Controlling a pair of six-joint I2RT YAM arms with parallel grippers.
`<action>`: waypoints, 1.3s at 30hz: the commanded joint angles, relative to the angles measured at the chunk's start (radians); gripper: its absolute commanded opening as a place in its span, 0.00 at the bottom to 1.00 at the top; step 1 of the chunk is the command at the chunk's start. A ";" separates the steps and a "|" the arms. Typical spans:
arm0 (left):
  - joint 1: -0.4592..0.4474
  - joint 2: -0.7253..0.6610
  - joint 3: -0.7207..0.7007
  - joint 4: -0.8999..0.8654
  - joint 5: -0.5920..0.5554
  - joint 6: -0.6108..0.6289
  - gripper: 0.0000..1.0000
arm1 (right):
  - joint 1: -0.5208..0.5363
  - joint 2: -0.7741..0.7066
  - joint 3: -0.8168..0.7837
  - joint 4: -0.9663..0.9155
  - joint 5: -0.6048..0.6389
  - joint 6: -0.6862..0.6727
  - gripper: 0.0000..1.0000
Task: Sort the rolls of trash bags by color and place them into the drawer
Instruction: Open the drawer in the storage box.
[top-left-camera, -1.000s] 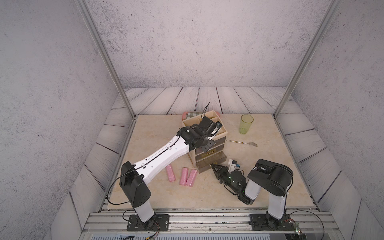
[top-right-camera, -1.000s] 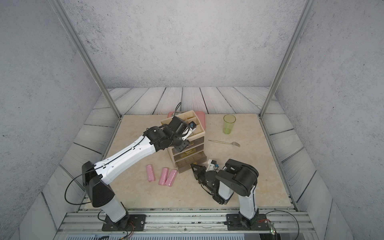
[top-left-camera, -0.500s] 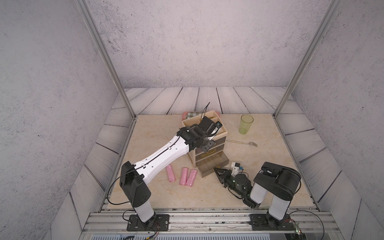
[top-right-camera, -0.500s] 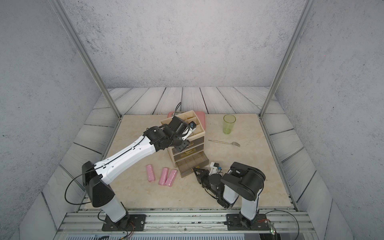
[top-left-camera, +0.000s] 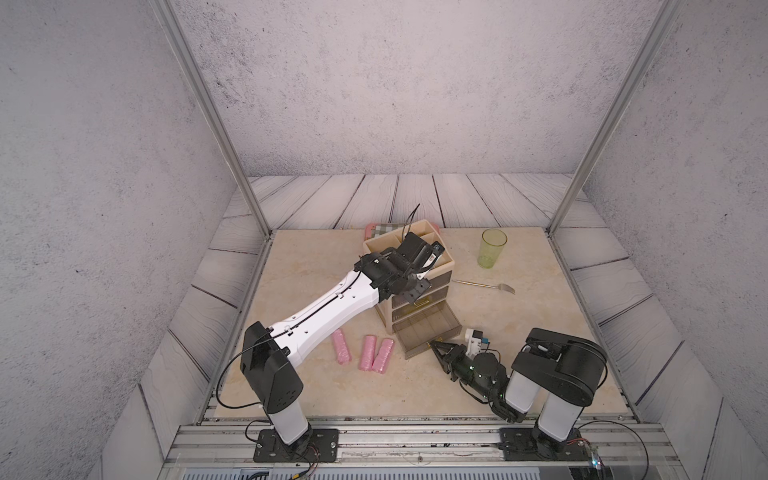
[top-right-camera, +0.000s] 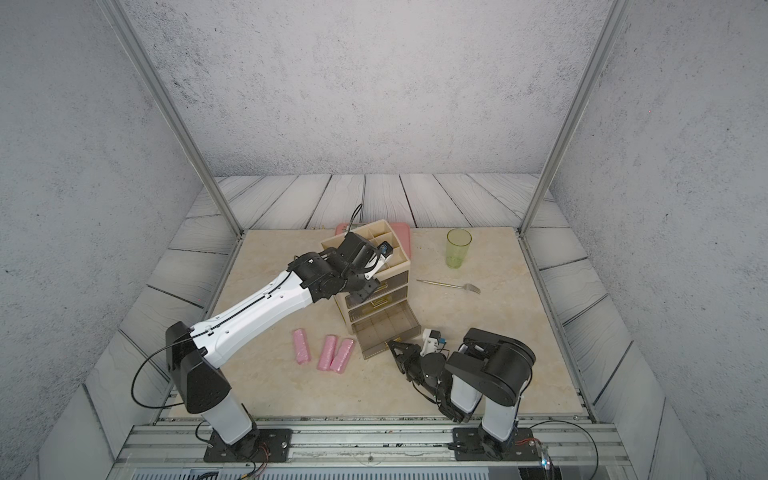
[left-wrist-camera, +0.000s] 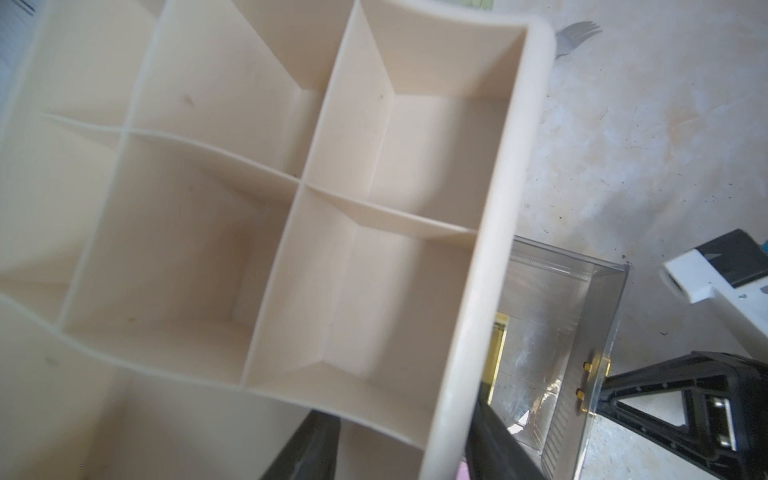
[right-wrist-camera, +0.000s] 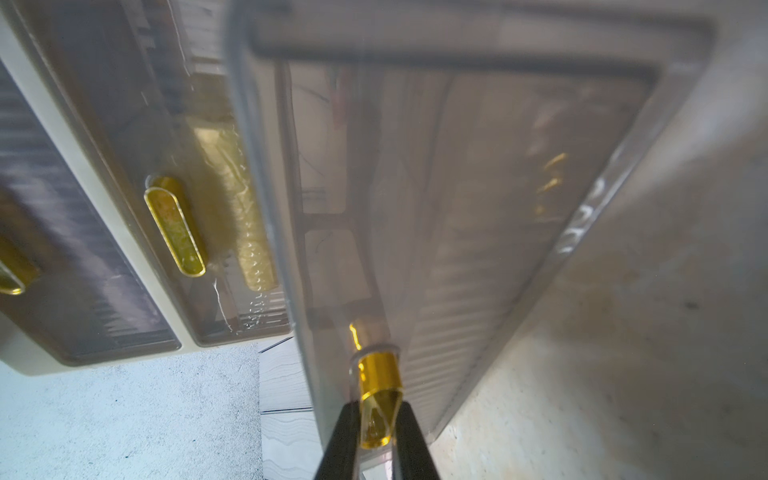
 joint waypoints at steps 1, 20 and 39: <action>0.030 0.050 -0.008 -0.043 -0.041 -0.019 0.52 | 0.009 -0.014 -0.050 -0.113 -0.016 -0.009 0.05; 0.030 0.035 -0.001 -0.041 -0.015 -0.029 0.52 | 0.010 -0.033 -0.029 -0.114 -0.038 -0.040 0.57; 0.034 -0.238 0.082 -0.067 0.079 -0.221 0.65 | 0.011 -1.418 0.252 -1.885 0.228 -0.385 0.97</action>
